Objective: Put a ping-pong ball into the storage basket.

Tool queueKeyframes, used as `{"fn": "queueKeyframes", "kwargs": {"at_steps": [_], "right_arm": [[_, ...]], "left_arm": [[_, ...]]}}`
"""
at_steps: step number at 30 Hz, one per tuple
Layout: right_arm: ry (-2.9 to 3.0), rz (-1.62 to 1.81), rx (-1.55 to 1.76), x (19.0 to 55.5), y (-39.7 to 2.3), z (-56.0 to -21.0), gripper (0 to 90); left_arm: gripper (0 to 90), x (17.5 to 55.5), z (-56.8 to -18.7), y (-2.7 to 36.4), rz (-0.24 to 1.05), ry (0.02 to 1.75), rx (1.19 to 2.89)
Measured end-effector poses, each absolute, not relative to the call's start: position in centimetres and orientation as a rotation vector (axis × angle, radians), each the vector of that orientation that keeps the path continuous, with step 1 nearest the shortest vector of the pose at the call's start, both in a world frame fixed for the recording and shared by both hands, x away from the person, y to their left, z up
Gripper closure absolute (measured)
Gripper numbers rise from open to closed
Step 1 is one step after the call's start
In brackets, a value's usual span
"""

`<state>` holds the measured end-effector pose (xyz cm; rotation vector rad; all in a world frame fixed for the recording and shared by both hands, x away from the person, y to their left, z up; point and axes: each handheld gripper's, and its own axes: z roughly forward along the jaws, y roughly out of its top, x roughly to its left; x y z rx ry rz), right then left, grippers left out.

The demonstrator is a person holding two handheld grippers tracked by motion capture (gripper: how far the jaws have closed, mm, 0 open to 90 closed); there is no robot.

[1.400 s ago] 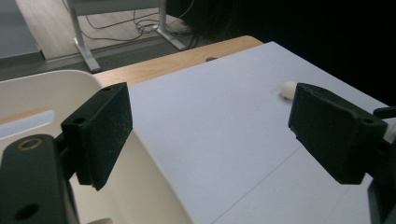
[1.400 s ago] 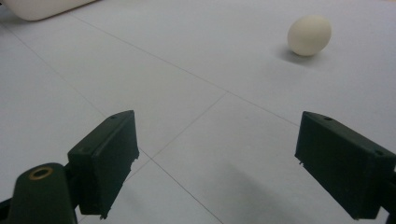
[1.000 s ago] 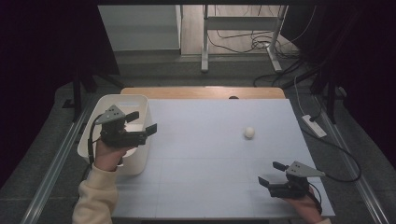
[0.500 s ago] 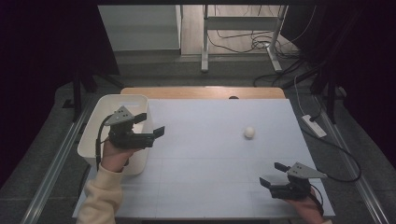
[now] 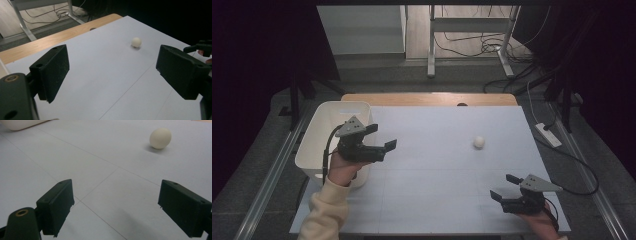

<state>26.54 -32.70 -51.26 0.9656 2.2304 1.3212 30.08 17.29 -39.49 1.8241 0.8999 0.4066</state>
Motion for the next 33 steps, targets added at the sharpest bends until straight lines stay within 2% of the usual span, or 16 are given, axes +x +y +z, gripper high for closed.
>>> {"fn": "queueKeyframes", "kwargs": {"at_steps": [33], "right_arm": [[2.222,1.332,0.968,26.5,-32.8,-51.2,13.1]], "left_arm": [[12.5,31.0,-40.9,12.7,0.341,0.840,1.916]]}}
